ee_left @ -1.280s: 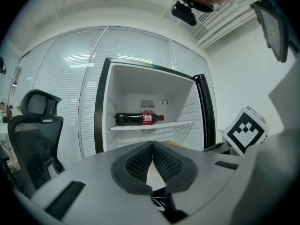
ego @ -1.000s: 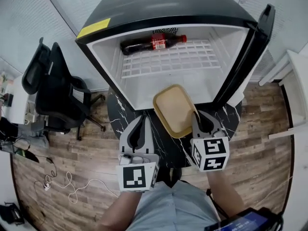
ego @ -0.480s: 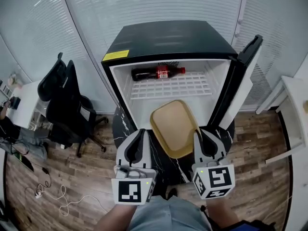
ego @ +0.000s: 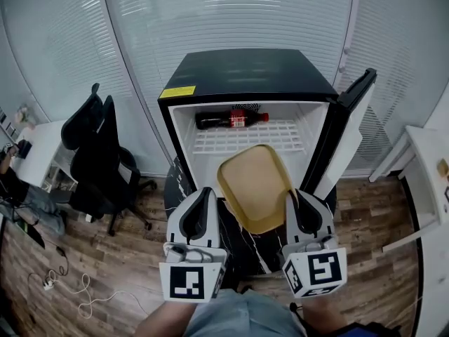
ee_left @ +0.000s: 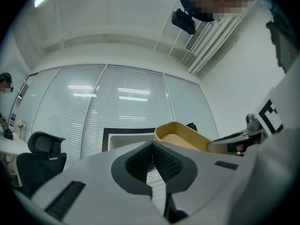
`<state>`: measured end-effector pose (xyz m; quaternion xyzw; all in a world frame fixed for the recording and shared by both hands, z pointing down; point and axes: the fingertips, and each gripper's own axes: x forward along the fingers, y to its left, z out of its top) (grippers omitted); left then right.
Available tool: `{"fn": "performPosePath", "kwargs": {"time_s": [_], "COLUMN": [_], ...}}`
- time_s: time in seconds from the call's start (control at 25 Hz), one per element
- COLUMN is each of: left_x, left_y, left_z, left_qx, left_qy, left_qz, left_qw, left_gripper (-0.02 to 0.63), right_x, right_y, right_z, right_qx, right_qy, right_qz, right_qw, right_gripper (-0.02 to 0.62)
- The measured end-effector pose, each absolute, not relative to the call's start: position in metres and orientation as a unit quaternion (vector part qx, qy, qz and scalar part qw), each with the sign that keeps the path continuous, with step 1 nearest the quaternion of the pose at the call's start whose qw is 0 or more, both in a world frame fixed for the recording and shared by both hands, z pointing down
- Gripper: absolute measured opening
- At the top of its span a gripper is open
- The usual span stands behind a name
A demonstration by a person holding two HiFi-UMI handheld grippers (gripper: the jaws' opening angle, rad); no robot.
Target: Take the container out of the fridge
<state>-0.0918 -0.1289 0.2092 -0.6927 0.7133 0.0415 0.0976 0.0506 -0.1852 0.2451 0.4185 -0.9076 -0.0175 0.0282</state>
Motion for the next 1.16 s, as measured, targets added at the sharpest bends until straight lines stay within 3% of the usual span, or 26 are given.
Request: {"fn": "performPosePath", "kwargs": {"time_s": [1.16], "left_x": [-0.091], "left_y": [-0.1333], "left_z": [0.2054], "left_qx": [-0.687], "left_qy": [0.718], "left_qz": [0.043], "left_qw": [0.103], "left_gripper": [0.014], "right_x": [0.0581], "right_y": [-0.1862], "right_z": [0.2439], "right_qx": [0.419], "right_qy": [-0.908], "right_qz": [-0.02], "right_qw": [0.005], "right_gripper": [0.029]}}
